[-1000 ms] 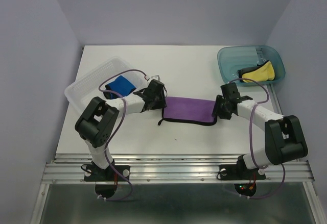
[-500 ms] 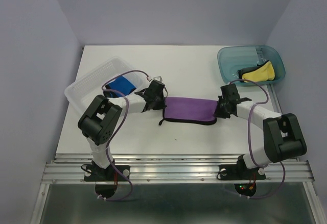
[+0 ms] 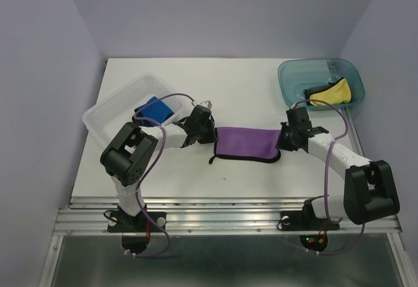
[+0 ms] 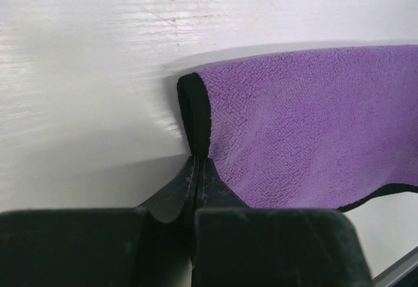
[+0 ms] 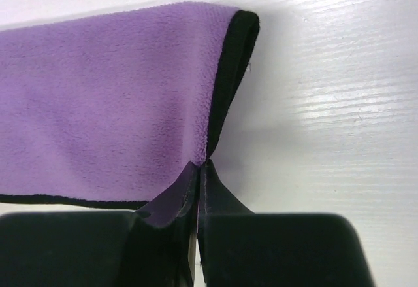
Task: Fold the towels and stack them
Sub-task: Fold the towel
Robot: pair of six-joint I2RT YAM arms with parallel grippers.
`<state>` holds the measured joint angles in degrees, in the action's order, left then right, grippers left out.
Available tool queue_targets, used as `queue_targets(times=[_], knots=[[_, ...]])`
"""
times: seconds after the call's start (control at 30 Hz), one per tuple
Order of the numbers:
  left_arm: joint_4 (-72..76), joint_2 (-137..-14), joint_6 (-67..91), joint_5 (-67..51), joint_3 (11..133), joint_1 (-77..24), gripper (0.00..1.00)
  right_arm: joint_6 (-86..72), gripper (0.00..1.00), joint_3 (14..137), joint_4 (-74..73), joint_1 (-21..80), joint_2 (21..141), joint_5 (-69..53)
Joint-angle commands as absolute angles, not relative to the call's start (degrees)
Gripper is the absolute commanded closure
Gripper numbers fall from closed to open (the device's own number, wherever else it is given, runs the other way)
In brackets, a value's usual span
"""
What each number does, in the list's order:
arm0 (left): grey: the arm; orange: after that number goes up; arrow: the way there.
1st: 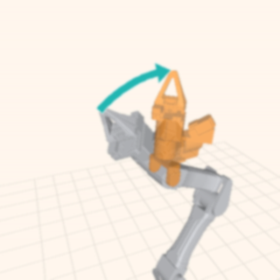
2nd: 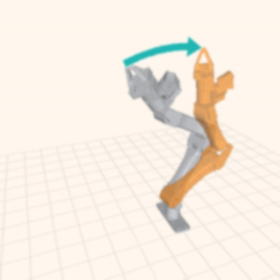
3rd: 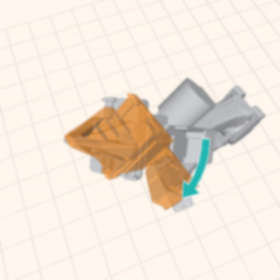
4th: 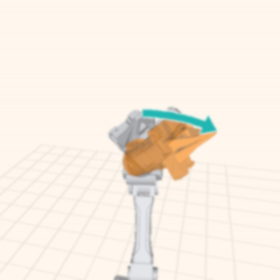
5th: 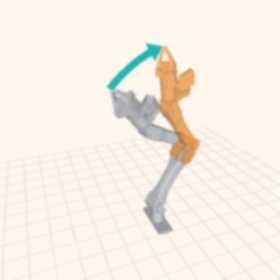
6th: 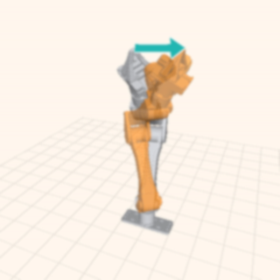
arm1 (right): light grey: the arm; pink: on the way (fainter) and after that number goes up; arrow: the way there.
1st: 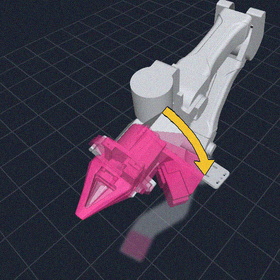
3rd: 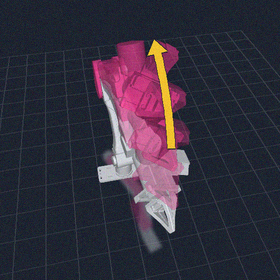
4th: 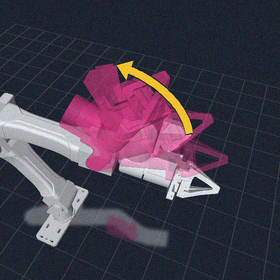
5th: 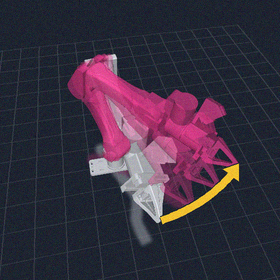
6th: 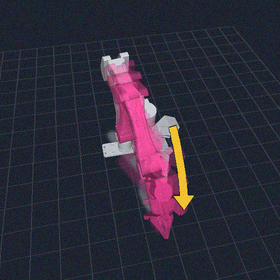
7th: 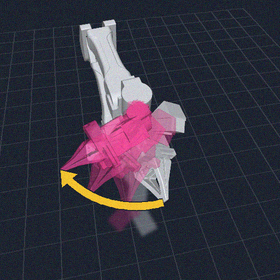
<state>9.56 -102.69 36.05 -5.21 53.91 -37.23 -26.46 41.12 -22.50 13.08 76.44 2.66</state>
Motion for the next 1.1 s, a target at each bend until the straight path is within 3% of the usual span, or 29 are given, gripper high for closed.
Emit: queue_targets(times=[0.0, 0.2, 0.5, 1.07], knots=[[10.46, -102.66, 35.95, -7.65, 53.0, -38.41, 0.99, -23.47, 0.99, 44.47, -23.12, 12.92, 74.27, -2.96], [11.25, -101.87, 36.39, -7.82, 52.73, -38.41, 0.99, -22.33, 0.99, 46.75, -21.36, 16.43, 73.83, -10.1], [12.3, -102.57, 37.09, -8.96, 52.21, -38.58, 1.0, -25.48, 0.99, 53.6, -18.11, 28.9, 80.41, -9.93], [13.18, -101.07, 37.71, -8.88, 50.01, -38.67, 1.0, -34.1, 0.99, 58.18, -10.46, 34.19, 91.58, -12.21]])
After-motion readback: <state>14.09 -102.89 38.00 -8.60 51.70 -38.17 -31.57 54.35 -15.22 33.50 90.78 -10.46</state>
